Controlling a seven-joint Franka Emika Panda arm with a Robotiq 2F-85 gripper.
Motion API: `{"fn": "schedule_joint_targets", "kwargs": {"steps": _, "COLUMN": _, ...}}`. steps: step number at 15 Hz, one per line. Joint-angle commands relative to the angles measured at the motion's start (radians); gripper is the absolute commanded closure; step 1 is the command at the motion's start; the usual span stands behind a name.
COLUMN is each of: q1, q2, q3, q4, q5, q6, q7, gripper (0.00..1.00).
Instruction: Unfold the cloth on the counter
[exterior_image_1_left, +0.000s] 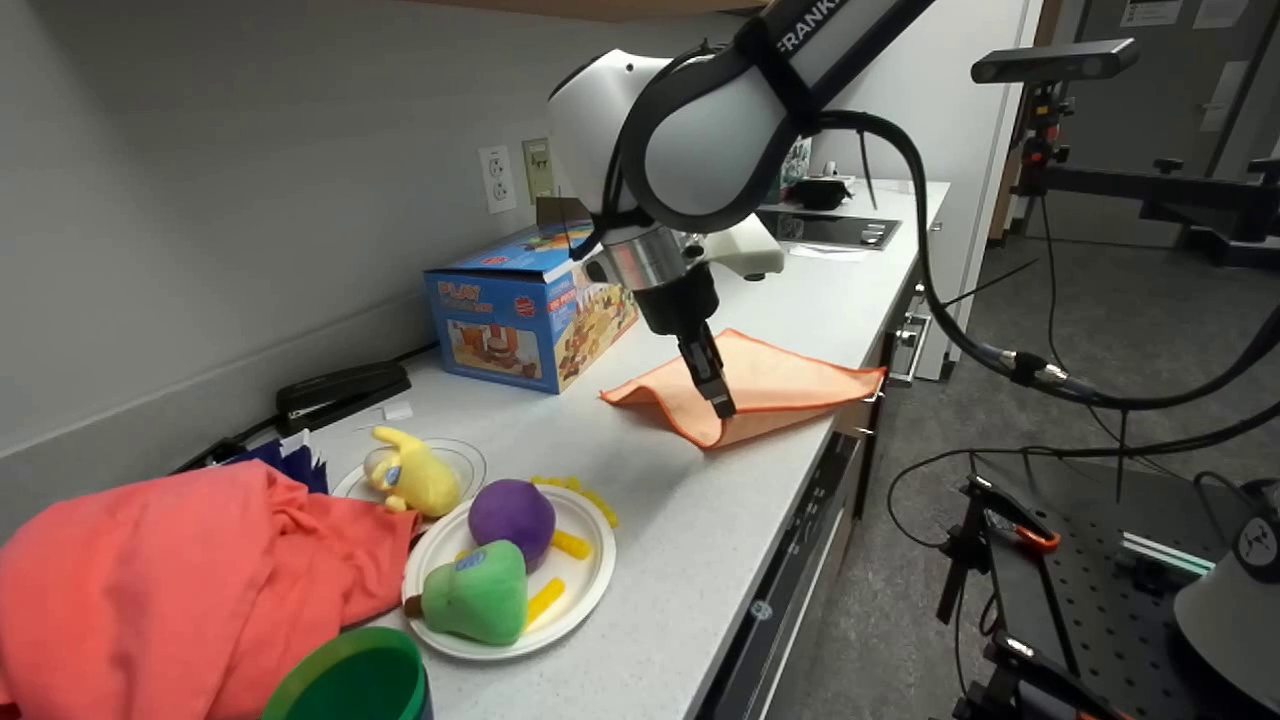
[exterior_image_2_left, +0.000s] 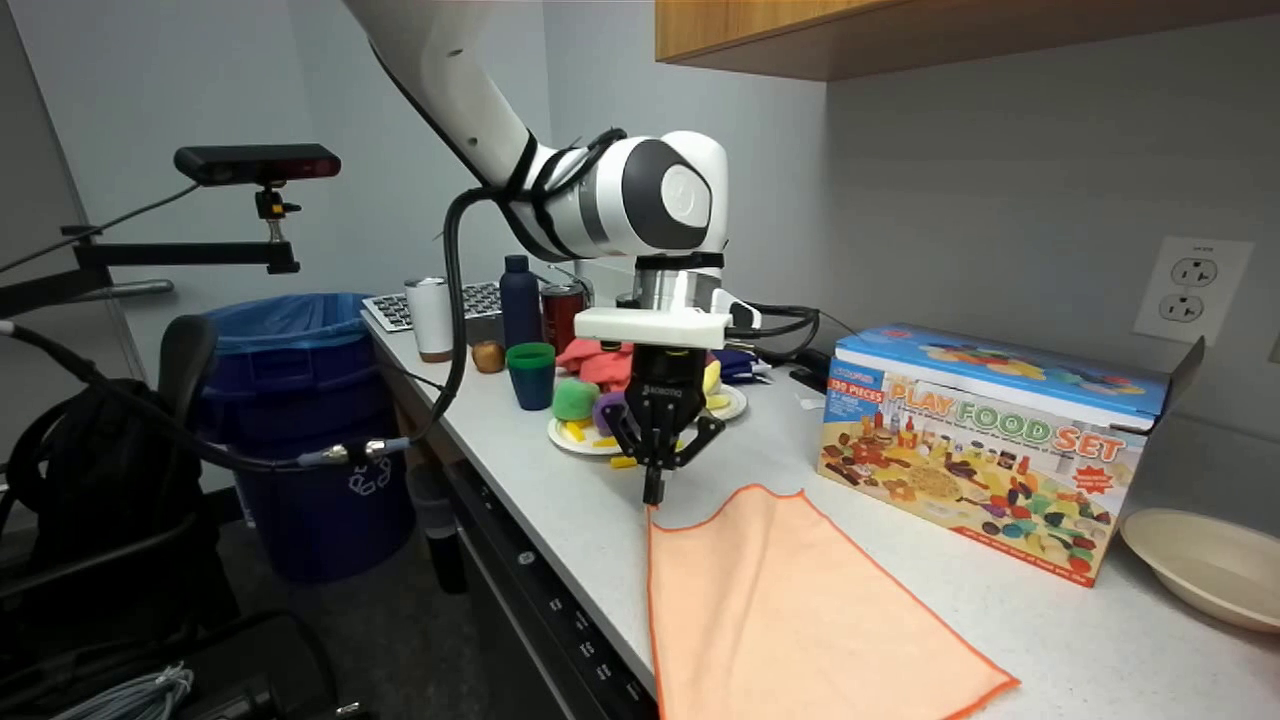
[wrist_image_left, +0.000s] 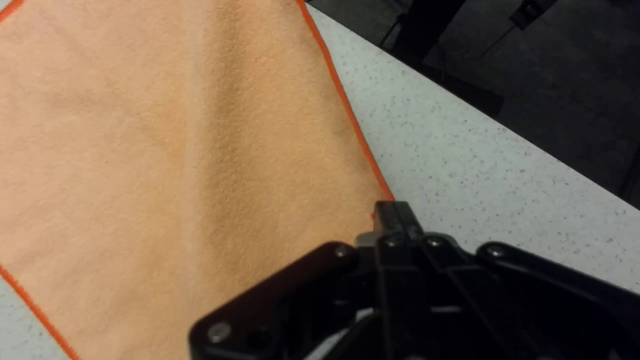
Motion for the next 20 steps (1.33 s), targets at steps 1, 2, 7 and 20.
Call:
{"fn": "schedule_joint_targets", "kwargs": {"steps": 1, "q1": 0.011, "q2": -0.037, "q3": -0.001, "q4": -0.037, "q5": 0.014, "q6": 0.025, "q7": -0.031, "gripper": 0.70}}
{"fn": "schedule_joint_targets", "kwargs": {"steps": 2, "q1": 0.012, "q2": -0.038, "q3": -0.001, "q4": -0.038, "q5": 0.014, "q6": 0.025, "q7": -0.030, "gripper": 0.59}}
{"fn": "schedule_joint_targets", "kwargs": {"steps": 7, "q1": 0.021, "q2": -0.051, "q3": -0.012, "q4": -0.050, "q5": -0.034, "q6": 0.058, "q7": 0.007, "gripper": 0.21}}
{"fn": "schedule_joint_targets", "kwargs": {"steps": 20, "q1": -0.080, "q2": -0.037, "q3": -0.172, "q4": -0.085, "q5": -0.088, "q6": 0.339, "q7": 0.189, "gripper": 0.00}}
